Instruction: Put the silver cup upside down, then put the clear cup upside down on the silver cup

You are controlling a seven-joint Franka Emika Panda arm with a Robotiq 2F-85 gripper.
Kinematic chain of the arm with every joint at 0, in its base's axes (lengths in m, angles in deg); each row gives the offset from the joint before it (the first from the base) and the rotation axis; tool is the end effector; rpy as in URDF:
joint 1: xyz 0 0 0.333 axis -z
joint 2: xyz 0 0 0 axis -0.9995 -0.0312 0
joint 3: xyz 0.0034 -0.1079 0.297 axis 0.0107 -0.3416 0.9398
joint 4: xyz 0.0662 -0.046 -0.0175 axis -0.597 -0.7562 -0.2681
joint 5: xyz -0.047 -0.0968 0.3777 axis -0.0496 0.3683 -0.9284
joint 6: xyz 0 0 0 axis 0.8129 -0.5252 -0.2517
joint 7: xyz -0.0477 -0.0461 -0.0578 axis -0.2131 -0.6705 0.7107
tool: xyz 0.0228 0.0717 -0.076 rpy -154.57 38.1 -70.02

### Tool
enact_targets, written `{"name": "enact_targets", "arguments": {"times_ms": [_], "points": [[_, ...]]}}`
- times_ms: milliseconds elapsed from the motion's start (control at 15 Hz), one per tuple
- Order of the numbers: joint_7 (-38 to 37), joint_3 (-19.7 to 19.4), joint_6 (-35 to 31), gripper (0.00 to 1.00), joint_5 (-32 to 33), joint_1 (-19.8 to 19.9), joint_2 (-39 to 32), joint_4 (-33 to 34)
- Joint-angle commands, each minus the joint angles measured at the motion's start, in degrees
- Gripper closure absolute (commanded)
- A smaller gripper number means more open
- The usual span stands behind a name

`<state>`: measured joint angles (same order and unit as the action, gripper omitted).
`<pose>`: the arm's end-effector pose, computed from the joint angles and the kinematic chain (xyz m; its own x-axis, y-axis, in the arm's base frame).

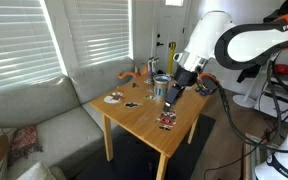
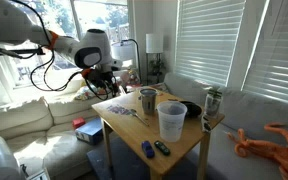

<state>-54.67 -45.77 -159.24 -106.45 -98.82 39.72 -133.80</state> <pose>0.4441 0.1399 0.4797 0.9727 -0.0104 0.2318 0.0512 -0.9648 -0.2580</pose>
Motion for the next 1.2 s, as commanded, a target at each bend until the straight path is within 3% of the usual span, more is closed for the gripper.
{"name": "enact_targets", "arguments": {"times_ms": [0,533,800,1133], "points": [[0.06,0.33,0.21,0.0,-0.1,0.38,0.01,0.12],[-0.13,-0.55,-0.95,0.0,1.68,2.22,-0.74,2.07],[-0.05,-0.59,-0.79,0.0,9.29,6.0,-1.76,7.55],[2.34,-0.27,6.3,0.0,17.74,7.35,-5.98,16.15]]}}
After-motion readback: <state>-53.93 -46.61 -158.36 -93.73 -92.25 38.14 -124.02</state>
